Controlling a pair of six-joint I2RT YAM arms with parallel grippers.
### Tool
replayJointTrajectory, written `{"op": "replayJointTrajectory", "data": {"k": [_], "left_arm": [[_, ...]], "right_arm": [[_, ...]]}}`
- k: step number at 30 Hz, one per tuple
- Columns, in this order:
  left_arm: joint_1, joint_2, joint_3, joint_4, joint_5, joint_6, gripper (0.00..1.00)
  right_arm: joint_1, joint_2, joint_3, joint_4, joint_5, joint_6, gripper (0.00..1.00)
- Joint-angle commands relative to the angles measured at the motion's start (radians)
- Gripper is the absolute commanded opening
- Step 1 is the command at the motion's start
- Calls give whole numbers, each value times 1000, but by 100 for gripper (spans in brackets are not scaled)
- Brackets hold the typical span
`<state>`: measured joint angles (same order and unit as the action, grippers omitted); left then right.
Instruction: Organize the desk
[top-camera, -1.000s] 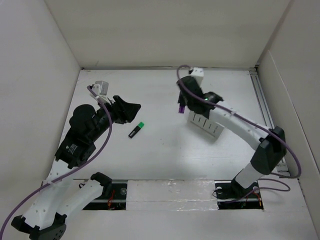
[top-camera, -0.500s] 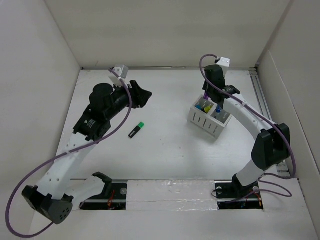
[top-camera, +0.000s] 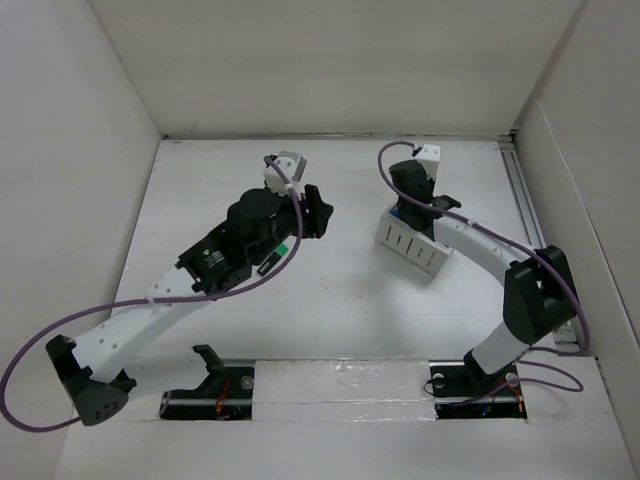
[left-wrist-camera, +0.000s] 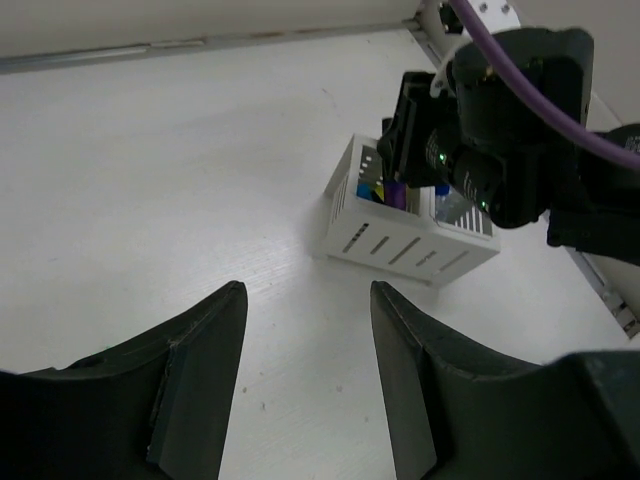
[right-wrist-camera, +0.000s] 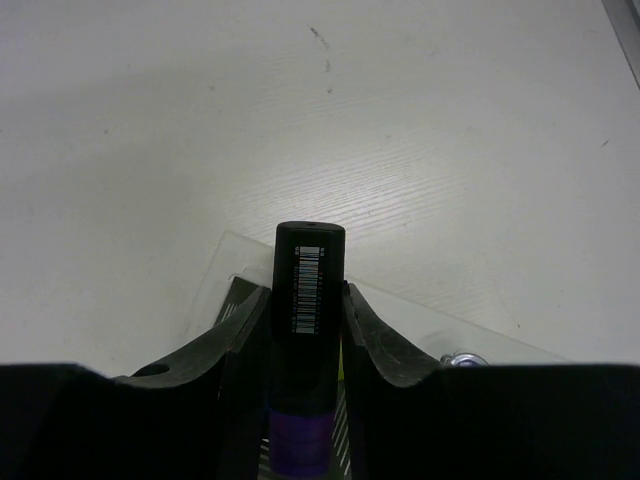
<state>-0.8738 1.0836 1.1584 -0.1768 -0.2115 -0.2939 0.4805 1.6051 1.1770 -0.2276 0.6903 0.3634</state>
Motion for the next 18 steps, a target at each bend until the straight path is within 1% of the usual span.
{"op": "replayJointTrajectory", "data": {"k": [1, 2, 4, 5, 6, 7, 10, 12, 13, 14, 15, 16, 18], "left_arm": [[7, -73, 37, 7, -77, -37, 49], [7, -91, 26, -6, -84, -47, 49], [7, -109, 18, -15, -89, -76, 49], [7, -116, 18, -19, -97, -83, 49], [7, -123, 24, -33, -106, -90, 49], [7, -134, 32, -41, -109, -96, 50], [7, -151, 75, -65, -117, -105, 50], [7, -160, 95, -78, -123, -113, 50], [7, -175, 109, -79, -126, -117, 50], [7, -183, 112, -78, -127, -123, 50], [7, -195, 113, -72, -129, -132, 50], [7, -212, 112, -69, -131, -137, 51], [7, -229, 119, -69, -117, -149, 51]], "right_arm": [[30, -60, 1, 44, 89, 2, 17], [49, -63, -5, 28, 103, 6, 35], [67, -89, -19, 10, 107, 22, 50], [78, -124, -28, 8, 107, 34, 62], [78, -141, -37, 7, 104, 37, 66], [90, -163, -42, -1, 82, 40, 68], [125, -235, -48, -15, 71, 42, 69], [144, -257, -45, -15, 34, 29, 55], [164, -252, -43, -13, -32, 35, 44], [181, -246, -42, -13, -61, 43, 17], [220, -217, -34, -13, -86, 52, 7], [242, -196, -27, -12, -150, 61, 0], [321, -137, 18, -18, -175, 103, 0]]}}
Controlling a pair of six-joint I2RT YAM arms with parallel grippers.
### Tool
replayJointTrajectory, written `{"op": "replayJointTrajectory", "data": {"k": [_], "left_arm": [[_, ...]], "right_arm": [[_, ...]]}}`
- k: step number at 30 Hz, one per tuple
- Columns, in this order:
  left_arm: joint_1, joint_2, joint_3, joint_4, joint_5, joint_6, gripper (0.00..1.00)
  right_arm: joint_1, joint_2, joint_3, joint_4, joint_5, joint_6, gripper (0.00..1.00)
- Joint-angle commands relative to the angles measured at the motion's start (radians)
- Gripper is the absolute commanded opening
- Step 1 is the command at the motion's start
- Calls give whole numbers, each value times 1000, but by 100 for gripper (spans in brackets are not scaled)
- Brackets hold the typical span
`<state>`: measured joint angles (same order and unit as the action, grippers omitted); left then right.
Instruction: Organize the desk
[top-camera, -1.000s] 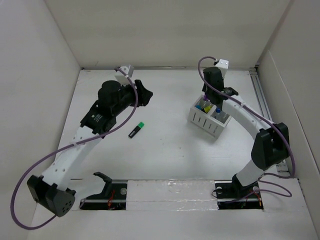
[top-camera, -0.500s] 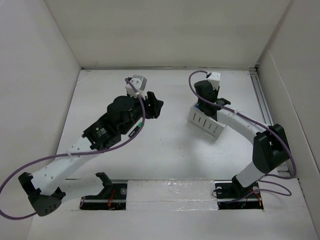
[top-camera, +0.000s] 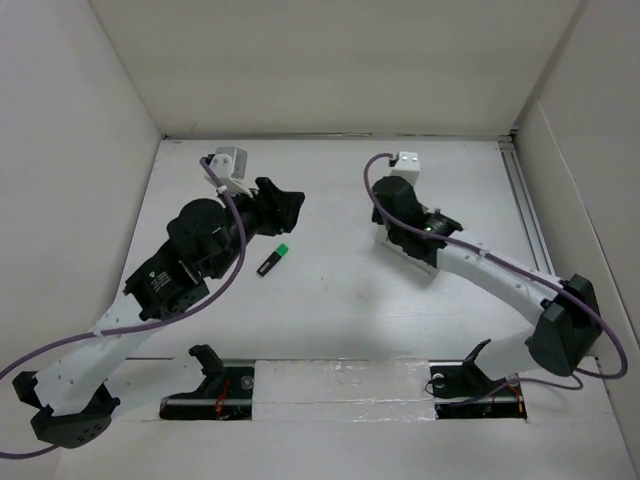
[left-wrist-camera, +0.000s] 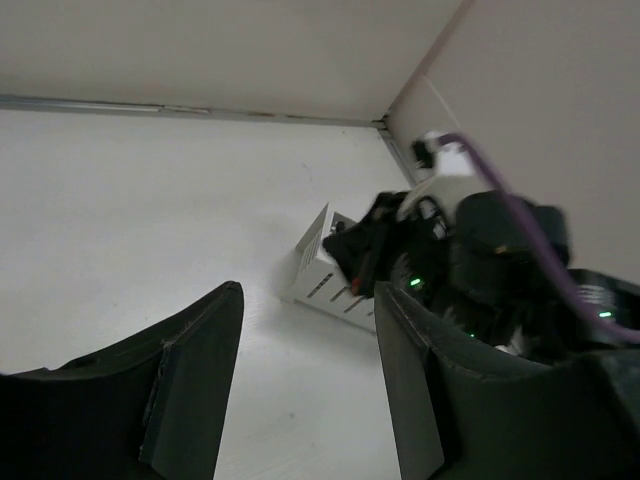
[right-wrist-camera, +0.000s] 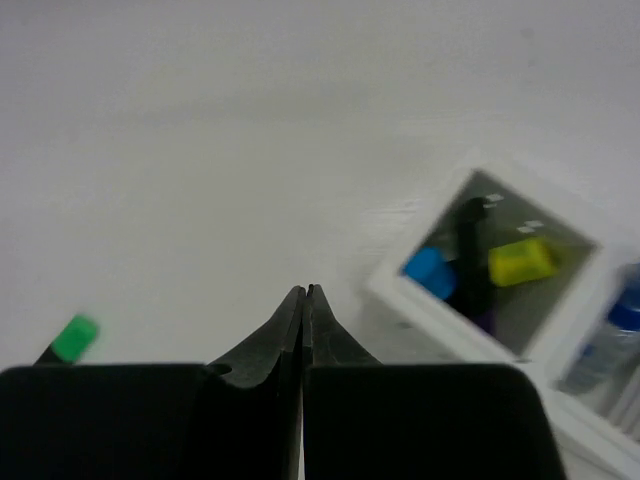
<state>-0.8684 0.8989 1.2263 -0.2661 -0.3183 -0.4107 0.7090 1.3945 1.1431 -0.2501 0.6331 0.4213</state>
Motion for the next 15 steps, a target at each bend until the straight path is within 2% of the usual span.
{"op": "replayJointTrajectory", "data": {"k": [1, 3, 4, 5, 7, 8, 11, 15], "left_arm": [[2, -58, 55, 15, -4, -37, 51], [2, -72, 65, -11, 4, -40, 51], [2, -90, 70, -19, 2, -46, 52], [2, -100, 71, -28, 4, -48, 52], [2, -136, 62, -41, 5, -48, 53], [2, -146, 56, -42, 8, -50, 53], [2, -190, 21, -53, 18, -57, 54], [2, -232, -14, -56, 70, -60, 55]], "right_arm": [[116, 145, 75, 3, -133, 59, 0], [159, 230, 139, -6, -190, 77, 0], [194, 323, 226, -49, -203, 77, 3], [207, 375, 274, -69, -223, 91, 22], [228, 475, 421, -132, -243, 106, 41], [240, 567, 464, -146, -253, 111, 57], [241, 720, 613, -211, -282, 160, 68], [250, 845, 750, -278, -285, 224, 73]]}}
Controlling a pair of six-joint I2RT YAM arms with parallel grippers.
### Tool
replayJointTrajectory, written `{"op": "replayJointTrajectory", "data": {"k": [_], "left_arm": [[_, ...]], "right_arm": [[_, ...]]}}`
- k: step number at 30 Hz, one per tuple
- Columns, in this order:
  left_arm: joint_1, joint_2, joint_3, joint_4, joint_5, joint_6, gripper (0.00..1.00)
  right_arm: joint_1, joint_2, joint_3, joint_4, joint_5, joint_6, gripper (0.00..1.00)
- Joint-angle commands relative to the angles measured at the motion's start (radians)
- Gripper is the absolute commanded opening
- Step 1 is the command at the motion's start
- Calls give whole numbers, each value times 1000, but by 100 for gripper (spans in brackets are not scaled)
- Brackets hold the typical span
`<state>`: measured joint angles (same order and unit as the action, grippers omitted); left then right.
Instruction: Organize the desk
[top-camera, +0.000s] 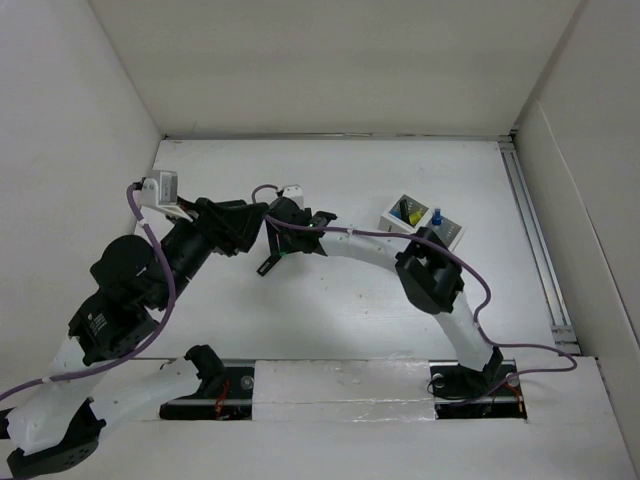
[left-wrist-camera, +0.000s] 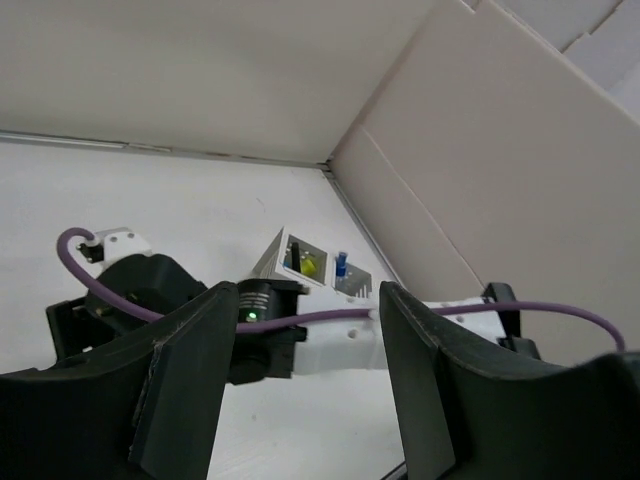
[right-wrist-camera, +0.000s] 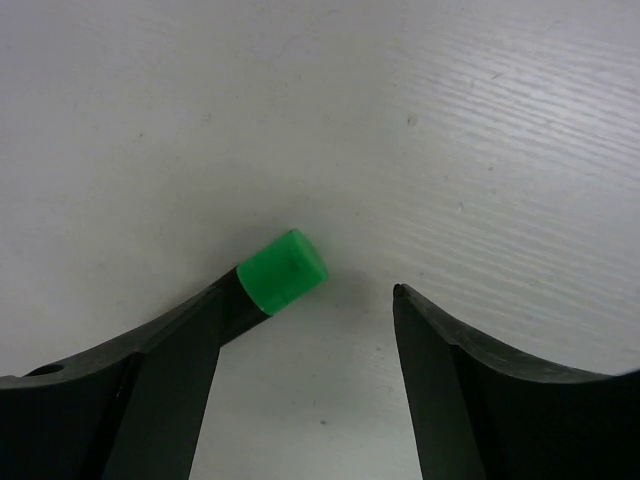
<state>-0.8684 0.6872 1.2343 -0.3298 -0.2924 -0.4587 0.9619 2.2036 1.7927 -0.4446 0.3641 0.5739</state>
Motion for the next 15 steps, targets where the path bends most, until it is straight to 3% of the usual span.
{"op": "replayJointTrajectory", "data": {"k": [1, 9, 12, 15], "left_arm": [[2, -32, -42, 12, 55, -12, 55], [2, -54, -143, 118, 209, -24, 55], [2, -64, -157, 126, 240, -26, 55], [2, -80, -153, 113, 243, -5, 56]], "right_arm": [[-3, 54, 118, -89, -30, 75, 74], [30, 162, 231, -169, -63, 225, 77], [57, 179, 234, -201, -56, 277, 69], [75, 194, 258, -273, -27, 330, 68]]}}
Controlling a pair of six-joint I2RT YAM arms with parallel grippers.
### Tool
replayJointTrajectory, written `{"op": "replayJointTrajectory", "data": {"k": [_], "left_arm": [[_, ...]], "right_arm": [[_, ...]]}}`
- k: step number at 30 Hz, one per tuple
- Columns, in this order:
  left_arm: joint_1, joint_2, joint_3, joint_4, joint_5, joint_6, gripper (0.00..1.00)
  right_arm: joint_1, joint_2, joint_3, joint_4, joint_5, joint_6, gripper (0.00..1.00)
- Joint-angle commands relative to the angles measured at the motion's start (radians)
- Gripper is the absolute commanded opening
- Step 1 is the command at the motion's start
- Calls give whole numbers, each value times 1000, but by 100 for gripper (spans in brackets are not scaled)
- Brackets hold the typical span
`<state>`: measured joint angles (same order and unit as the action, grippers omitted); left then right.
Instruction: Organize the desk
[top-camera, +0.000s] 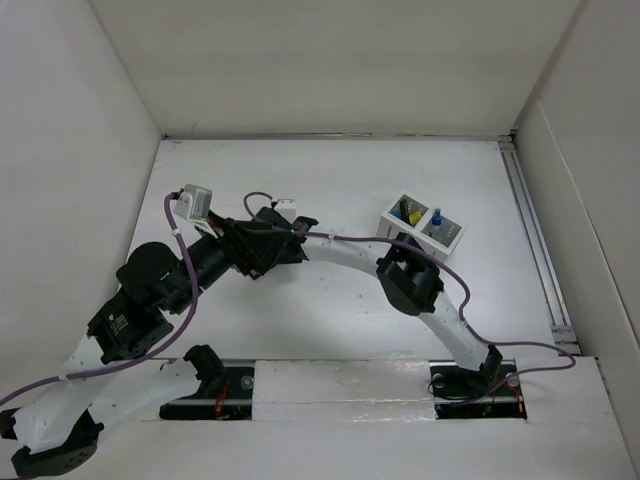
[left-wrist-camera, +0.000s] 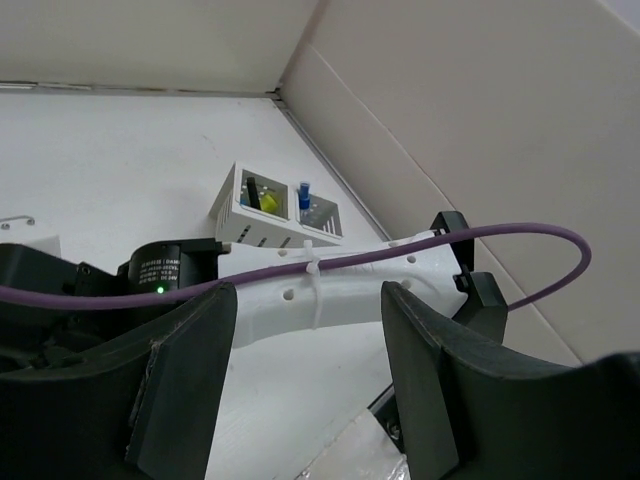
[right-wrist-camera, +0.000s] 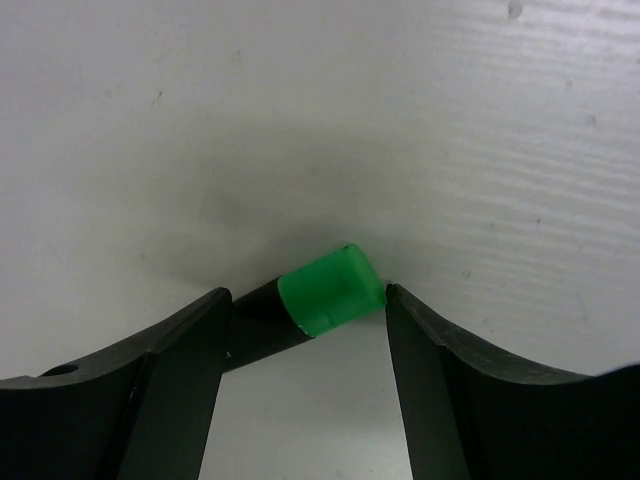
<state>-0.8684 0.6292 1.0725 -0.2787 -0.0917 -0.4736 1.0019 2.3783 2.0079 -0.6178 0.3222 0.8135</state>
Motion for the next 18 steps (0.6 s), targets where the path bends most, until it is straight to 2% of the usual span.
{"op": "replayJointTrajectory", "data": {"k": [1, 7, 11, 13, 18], "left_arm": [[2, -23, 15, 58, 38, 29, 56], [2, -32, 49, 19, 32, 89, 57], [-10, -48, 43, 24, 33, 104, 58], [-21, -60, 34, 30, 27, 107, 59], [-40, -74, 24, 30, 6, 122, 60]], "right_arm": [[46, 9, 37, -114, 24, 96, 68], [55, -91, -72, -143, 112, 151, 80], [73, -162, -129, -192, 140, 168, 80], [86, -194, -156, -172, 101, 168, 80], [106, -170, -137, -128, 57, 179, 81]]}}
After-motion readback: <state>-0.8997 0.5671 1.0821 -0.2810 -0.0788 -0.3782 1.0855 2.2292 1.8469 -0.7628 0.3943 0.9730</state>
